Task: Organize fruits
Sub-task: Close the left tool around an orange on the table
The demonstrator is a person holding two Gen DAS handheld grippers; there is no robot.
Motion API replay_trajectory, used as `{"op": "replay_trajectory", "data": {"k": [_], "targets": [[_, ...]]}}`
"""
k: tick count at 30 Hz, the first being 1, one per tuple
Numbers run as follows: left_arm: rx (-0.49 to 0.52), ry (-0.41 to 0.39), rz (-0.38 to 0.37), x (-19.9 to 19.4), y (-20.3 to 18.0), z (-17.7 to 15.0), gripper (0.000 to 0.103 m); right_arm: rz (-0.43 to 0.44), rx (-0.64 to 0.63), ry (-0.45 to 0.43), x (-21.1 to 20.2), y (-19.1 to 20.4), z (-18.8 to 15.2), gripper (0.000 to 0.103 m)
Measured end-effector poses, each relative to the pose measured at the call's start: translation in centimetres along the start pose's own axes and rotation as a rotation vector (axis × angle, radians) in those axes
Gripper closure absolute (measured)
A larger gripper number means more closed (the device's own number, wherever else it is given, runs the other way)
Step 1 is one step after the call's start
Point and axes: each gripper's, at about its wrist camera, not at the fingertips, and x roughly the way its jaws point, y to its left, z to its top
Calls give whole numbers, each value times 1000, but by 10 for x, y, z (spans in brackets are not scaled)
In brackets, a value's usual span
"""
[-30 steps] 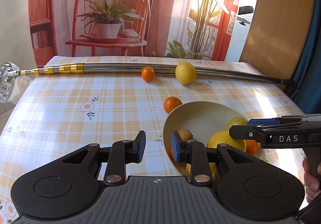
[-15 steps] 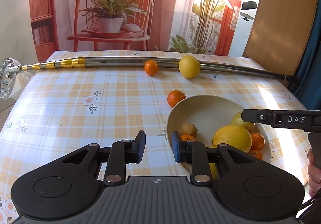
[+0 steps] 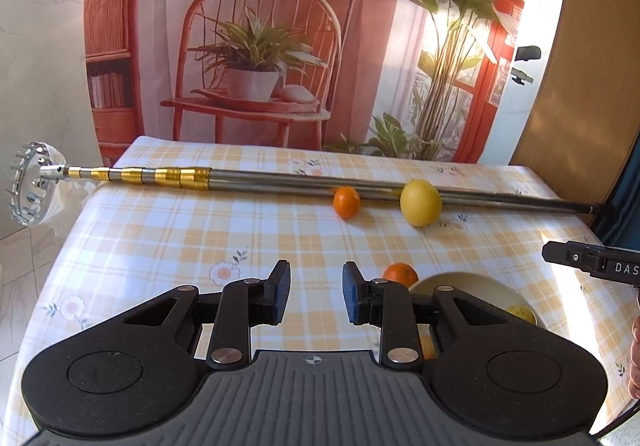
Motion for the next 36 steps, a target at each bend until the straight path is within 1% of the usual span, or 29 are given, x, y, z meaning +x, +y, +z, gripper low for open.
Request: {"op": "replay_trajectory", "data": {"k": [5,8,11,13,19,22,25,28,30,32,34,35,36], "targets": [[15,-56,21,-6,4,28,73,-12,0,-55,1,-10,25,45],[13,-57,7,-4,3,41,73,-8,2,-64,5,-15,33,45],[-4,-4,-37,11,1,44,73,-8,-6,-56,12,-18,34,45],[-18,51,-70,25,-2,40,73,-4,-4,-42,16,-19,30,45],[-18,196,-116,69,-21,29,73,-7,48,-12,28,-31,29,45],[-45,260,-143,92,-28,30,73,-6,55,-6,31,-34,28,45],[-90,311,-168,114,-33,29,73,-4,66,4,35,-36,25,45],[-163,355,-189,133,-33,28,73,-7,75,16,39,-39,21,45],[-251,392,-207,146,-30,25,73,-24,45,26,42,-36,17,45],[-311,428,-217,155,-28,21,73,-16,44,33,43,-36,13,45],[-306,434,-187,158,-30,19,72,-6,62,36,44,-39,12,45],[-304,441,-183,159,-31,19,72,-6,70,37,45,-40,11,45],[-304,442,-181,161,-32,18,69,-5,75,38,45,-41,10,45]]}}
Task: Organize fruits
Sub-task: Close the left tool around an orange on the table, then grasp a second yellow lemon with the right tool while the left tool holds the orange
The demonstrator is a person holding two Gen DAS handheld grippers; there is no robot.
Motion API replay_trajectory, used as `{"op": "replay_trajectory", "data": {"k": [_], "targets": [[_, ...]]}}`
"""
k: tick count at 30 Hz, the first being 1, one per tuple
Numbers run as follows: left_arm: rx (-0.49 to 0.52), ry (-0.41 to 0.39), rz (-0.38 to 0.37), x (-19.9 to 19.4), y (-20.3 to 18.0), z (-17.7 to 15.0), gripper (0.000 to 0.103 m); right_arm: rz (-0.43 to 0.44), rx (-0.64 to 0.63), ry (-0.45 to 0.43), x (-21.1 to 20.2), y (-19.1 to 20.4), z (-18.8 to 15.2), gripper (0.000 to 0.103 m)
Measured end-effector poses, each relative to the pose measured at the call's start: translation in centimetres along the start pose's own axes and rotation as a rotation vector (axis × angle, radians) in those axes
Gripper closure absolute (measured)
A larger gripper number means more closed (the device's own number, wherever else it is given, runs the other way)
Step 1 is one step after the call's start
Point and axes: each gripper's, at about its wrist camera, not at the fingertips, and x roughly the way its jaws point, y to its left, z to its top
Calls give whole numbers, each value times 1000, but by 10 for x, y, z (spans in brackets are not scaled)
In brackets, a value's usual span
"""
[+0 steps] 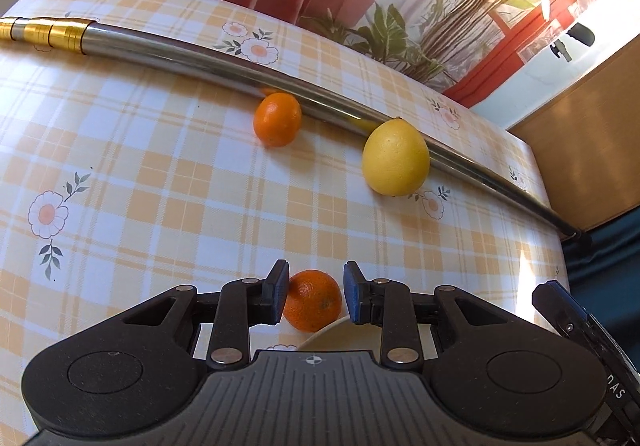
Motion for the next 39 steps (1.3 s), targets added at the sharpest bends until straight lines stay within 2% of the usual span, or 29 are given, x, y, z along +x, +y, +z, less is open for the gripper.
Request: {"op": "replay_trajectory", "data": {"k": [10,16,22,39], "targets": [[5,41,24,19,-6,2,65,8,32,17,4,-6,-6,45],[43,24,40,19,-12,-1,65,4,41,29,4,-8,-9,45],[60,-8,53,12,-13,-5,66,2,36,32,3,-7,-10,45],[88,-135,81,-39,7,-20,66,-9,-48,14,-20,21,-6,45]]}}
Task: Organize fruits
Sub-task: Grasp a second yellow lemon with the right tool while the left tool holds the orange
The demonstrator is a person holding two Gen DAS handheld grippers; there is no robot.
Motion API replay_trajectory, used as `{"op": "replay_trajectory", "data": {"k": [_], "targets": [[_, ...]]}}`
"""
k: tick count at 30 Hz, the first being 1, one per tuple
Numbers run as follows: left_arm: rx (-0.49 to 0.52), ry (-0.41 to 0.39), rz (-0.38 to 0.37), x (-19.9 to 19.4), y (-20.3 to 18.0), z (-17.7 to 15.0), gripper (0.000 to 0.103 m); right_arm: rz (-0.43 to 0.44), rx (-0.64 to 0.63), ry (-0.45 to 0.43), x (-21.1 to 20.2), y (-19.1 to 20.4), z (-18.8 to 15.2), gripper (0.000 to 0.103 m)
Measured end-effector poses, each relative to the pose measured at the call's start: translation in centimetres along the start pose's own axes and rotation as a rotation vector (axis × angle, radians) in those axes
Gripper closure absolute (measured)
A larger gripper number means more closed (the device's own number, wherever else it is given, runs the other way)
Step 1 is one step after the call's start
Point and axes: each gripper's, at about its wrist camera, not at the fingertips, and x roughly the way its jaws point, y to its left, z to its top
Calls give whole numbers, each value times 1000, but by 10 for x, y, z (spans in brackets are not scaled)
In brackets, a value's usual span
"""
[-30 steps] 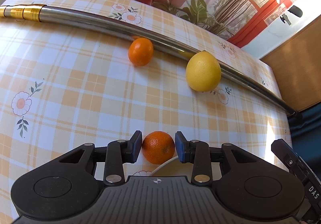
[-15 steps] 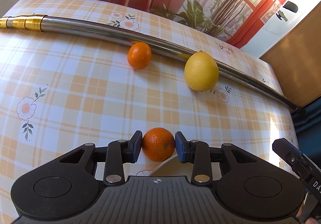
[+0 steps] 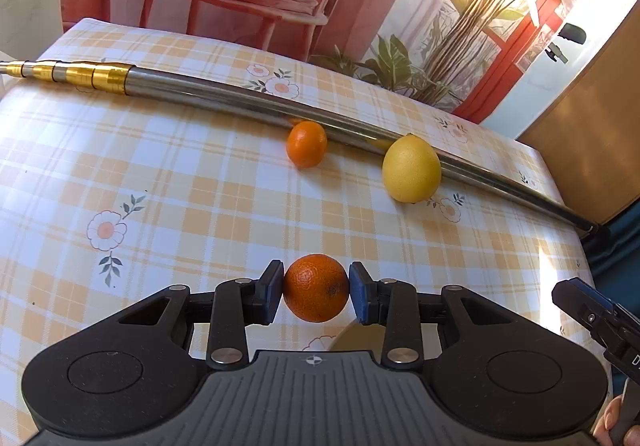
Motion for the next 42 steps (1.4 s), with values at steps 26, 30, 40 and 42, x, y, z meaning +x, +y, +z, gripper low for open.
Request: {"op": "replay_trajectory", "data": {"k": [26,30,40,42], "targets": [[199,-305,140,-71,23,-6,66,30,-275,-140,39,65,53,45],[199,-336,153,-74,26,-5,66,16,-305,-112,70,71,60,45],[137,-284,116,-54,40,-11,66,-10,-317,52,149,75,52,46],[132,-272,114,-50,43,-11,66,-20,-331,74,159,77,51,46]]}}
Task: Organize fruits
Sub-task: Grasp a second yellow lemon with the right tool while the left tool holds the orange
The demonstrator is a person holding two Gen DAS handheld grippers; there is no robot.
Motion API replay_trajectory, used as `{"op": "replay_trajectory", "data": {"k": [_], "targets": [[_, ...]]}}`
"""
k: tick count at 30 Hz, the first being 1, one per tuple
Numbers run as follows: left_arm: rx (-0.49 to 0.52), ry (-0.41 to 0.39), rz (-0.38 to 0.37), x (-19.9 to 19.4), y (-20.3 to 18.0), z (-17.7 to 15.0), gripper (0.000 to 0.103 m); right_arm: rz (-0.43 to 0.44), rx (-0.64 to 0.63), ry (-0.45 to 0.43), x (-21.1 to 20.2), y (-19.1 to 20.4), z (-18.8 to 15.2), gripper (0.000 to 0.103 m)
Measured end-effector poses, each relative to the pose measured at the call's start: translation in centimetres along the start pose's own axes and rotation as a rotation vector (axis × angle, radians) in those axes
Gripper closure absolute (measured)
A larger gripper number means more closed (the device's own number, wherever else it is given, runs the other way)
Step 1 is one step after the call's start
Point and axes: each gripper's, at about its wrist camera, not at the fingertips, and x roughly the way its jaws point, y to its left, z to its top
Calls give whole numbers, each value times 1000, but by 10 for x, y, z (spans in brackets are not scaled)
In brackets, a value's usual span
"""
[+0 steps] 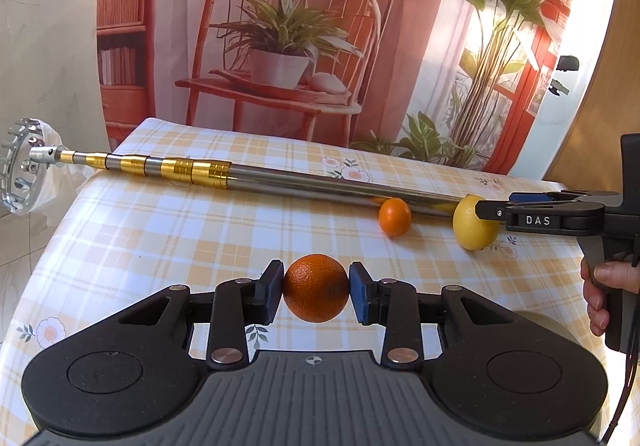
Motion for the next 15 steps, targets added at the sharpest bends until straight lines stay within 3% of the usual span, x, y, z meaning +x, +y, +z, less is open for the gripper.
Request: {"op": "replay_trajectory", "data": {"k": [15], "targets": [[-5,55,-6,17,0,-7,66,73,82,98,28,0,-8,52]]}}
